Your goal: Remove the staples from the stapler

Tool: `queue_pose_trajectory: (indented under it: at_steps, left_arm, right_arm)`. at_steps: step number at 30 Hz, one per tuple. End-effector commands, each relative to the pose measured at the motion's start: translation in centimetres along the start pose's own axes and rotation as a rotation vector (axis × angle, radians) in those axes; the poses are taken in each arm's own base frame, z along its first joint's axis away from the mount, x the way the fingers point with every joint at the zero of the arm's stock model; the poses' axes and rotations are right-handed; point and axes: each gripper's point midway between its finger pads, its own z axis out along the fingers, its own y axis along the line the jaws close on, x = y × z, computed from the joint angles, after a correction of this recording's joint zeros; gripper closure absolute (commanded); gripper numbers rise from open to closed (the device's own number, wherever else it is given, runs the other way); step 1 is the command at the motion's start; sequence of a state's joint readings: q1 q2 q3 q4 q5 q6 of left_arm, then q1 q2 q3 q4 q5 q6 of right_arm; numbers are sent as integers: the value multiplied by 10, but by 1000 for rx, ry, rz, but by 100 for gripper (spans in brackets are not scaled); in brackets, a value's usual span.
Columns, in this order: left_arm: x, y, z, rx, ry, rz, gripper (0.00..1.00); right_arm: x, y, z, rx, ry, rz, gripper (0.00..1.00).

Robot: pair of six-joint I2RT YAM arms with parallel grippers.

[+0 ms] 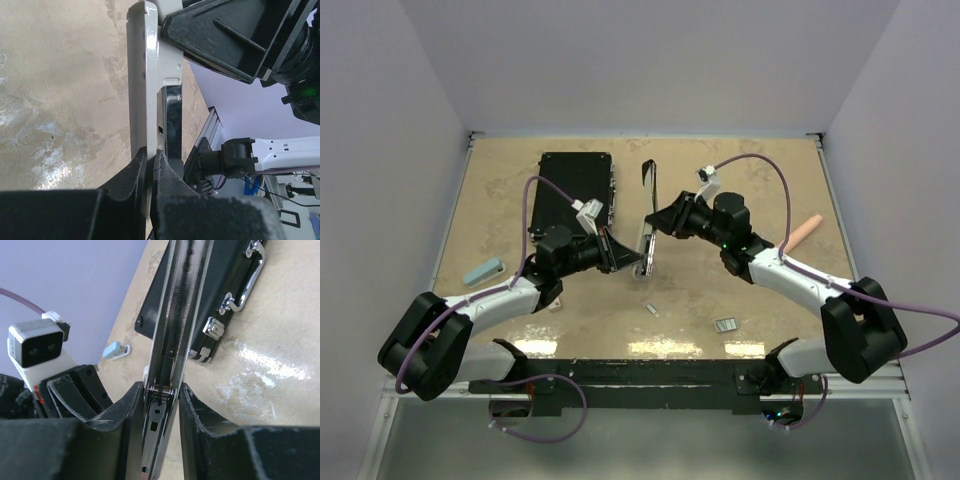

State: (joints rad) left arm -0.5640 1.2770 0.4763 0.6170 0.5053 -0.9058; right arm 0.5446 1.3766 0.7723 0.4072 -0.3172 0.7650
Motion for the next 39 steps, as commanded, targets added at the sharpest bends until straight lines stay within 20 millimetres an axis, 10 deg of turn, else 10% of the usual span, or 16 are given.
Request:
queue_pose_trajectory:
  at_steps: [1,4,13,22,30,39]
  left_arm:
    - [-33,-31,0,92,-113,74,99]
    - [-32,-24,5,52,-77,83,68]
    - [-30,-14,-2,-31,-49,144,43]
    - [-47,16,-37,-342,-73,244,0]
    - [-74,67,-94,-796,-147,233,0]
    - [-98,101,-166,-1073,-353,90,2]
  right_arm:
    - [5,14,-1,-83,9,14,87]
    - [2,12,1,-66,7,2,100]
    - [-25,-21,3,113,-35,-40,100]
    - [-74,-126,-12,609,-21,-173,100]
    - [-87,-213,-15,873,121,-154,100]
    - [-87,-266,-12,994,191,-131,99]
